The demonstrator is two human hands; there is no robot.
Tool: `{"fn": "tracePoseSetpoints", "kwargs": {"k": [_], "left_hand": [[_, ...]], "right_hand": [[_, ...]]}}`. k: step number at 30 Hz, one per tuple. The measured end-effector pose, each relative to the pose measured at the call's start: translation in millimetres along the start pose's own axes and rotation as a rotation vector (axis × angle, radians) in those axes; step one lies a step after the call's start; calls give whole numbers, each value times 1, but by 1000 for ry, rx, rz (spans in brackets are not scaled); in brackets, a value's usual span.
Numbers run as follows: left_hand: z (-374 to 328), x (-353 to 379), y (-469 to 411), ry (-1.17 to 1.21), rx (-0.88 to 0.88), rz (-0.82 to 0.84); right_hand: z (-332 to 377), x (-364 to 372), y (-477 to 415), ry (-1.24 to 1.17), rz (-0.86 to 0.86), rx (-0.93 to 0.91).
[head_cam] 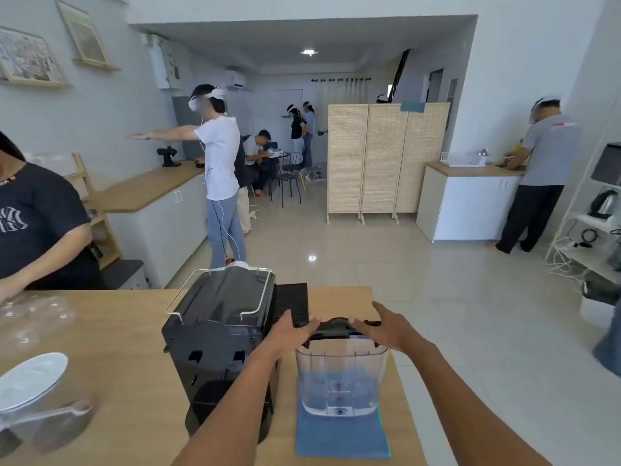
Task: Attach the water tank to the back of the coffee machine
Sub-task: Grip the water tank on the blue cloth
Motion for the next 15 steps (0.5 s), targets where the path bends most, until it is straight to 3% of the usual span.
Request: {"fn": "tracePoseSetpoints", "kwargs": {"k": [7,15], "left_hand": [[7,12,-2,136,-77,56],[5,13,3,338,-43,40]], "right_hand": [[-13,10,-7,-194,18,23],[-18,12,-11,-235,-35,5]]}}
Point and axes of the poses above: each hand's wrist, its own y-axis away from the middle knuckle, its own x-axis out of the palm, z = x × y, the point moved 2 cm from there along -y, towards the middle knuckle
